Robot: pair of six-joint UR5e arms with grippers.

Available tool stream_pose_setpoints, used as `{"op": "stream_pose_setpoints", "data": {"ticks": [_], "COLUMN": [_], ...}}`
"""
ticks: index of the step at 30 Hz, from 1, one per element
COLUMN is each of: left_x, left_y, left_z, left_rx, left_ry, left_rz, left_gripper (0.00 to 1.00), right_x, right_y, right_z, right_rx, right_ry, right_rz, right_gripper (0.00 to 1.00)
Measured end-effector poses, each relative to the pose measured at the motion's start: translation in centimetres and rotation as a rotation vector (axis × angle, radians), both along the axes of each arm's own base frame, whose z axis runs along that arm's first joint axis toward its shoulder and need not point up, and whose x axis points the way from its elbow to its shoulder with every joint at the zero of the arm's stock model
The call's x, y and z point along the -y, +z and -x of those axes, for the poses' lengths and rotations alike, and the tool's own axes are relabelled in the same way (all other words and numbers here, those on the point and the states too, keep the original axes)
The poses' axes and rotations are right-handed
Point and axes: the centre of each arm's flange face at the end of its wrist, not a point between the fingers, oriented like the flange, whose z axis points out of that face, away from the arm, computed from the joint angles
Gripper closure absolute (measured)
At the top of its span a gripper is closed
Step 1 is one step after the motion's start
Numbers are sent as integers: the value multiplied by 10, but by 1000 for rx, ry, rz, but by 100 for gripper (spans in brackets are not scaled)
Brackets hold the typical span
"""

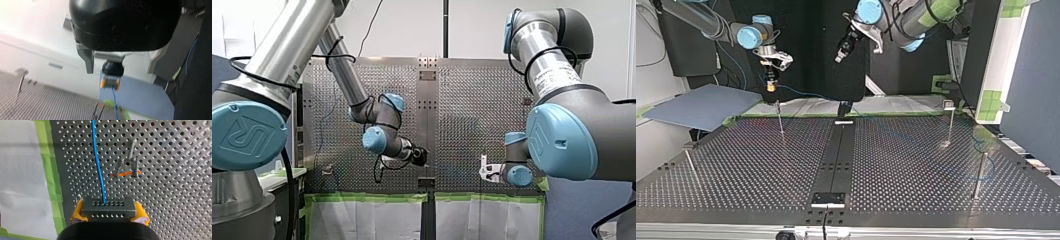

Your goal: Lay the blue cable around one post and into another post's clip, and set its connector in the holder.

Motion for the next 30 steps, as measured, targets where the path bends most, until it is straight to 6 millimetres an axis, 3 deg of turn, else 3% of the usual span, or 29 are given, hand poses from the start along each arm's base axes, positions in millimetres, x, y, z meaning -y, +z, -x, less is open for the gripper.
{"op": "stream_pose_setpoints", "data": {"ticks": [6, 22, 30], "left_x": [11, 30, 38], "left_y": [-13, -5, -34], "left_z": [-6, -39, -49], "left_rx": [16, 159, 198], "left_ry": [-17, 44, 73], "left_rz": [25, 127, 127], "left_gripper": [0, 0, 0], "right_x": [-1, 2, 7], "right_y": [0, 5, 27], "right_z": [-3, -5, -7], "right_rx": [-25, -41, -24], "right_ry": [50, 108, 121], "right_rz": [5, 30, 53], "right_gripper": [100, 100, 100]}}
